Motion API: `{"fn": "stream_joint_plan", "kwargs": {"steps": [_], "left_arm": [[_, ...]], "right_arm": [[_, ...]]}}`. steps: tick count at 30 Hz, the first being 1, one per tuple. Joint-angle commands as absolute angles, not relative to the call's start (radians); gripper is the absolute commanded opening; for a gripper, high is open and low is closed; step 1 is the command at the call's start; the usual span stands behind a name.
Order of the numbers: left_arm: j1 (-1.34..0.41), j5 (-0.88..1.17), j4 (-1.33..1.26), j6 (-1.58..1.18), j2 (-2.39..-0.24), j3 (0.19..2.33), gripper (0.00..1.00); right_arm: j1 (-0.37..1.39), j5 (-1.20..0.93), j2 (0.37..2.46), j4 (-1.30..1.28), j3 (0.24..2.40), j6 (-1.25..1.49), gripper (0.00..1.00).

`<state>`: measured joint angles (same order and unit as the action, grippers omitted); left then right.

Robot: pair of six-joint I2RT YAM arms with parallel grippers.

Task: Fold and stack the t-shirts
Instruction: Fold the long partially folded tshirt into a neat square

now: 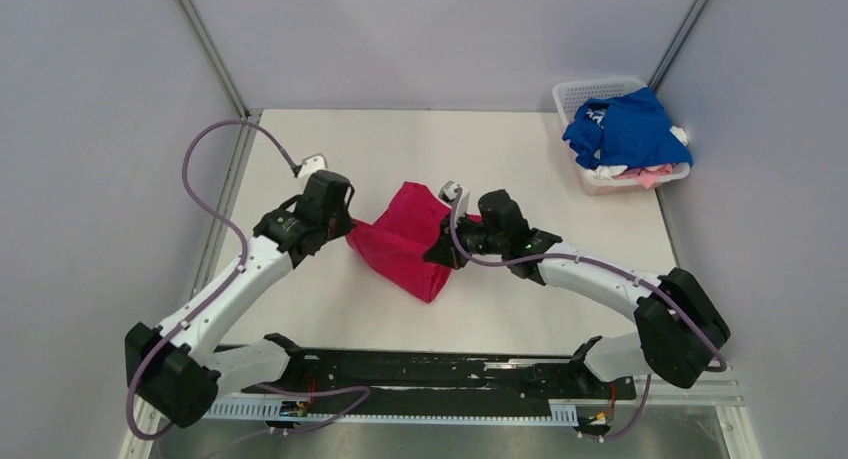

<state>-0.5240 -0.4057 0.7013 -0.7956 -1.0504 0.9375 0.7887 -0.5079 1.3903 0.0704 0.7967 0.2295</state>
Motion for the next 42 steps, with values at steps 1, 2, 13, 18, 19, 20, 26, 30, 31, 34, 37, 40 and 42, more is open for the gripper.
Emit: {"fn": "stream_joint_plan", "kwargs": {"steps": [1,2,13,18,19,20,26,30,31,34,37,40,42], "left_arm": [[-0.482,-0.363,0.534,-0.742,-1.217,1.083,0.00],[-0.476,-0.353,0.508,-0.737,-1.241,1.099,0.00],[-0.447,-0.290,0.424,-0.687,-1.569,1.331,0.00],[-0.434,-0.279,0.428,-0.678,-1.689,1.423,0.00],[-0.431,-0.275,0.430,-0.679,-1.723,1.434,0.00],[-0.429,-0.274,0.435,-0.682,-1.759,1.458,0.00],[-0.419,-0.280,0.448,-0.709,-1.912,1.552,0.00],[-0.411,-0.284,0.465,-0.725,-2.000,1.629,0.04],[-0.410,-0.282,0.484,-0.725,-2.012,1.647,0.15],[-0.410,-0.250,0.497,-0.707,-2.043,1.724,0.61],[-0.410,-0.203,0.480,-0.682,-2.027,1.752,0.98],[-0.410,-0.104,0.455,-0.664,-1.979,1.732,1.00],[-0.410,-0.003,0.427,-0.652,-1.947,1.690,1.00]], "right_arm": [[0.677,-0.544,1.310,0.130,0.776,0.262,0.00],[0.652,-0.536,1.302,0.130,0.775,0.262,0.00],[0.421,-0.566,1.366,0.133,0.807,0.292,0.00],[0.358,-0.592,1.445,0.158,0.835,0.292,0.00],[0.348,-0.593,1.464,0.163,0.841,0.293,0.00],[0.339,-0.592,1.481,0.167,0.849,0.292,0.00],[0.293,-0.584,1.610,0.191,0.912,0.298,0.00],[0.280,-0.521,1.696,0.184,0.966,0.297,0.06],[0.279,-0.487,1.714,0.168,0.985,0.292,0.13],[0.279,-0.369,1.722,0.112,1.036,0.284,0.57],[0.280,-0.291,1.682,0.076,1.059,0.297,0.91],[0.283,-0.291,1.620,0.035,1.048,0.340,1.00],[0.294,-0.364,1.567,0.037,1.014,0.370,1.00]]}}
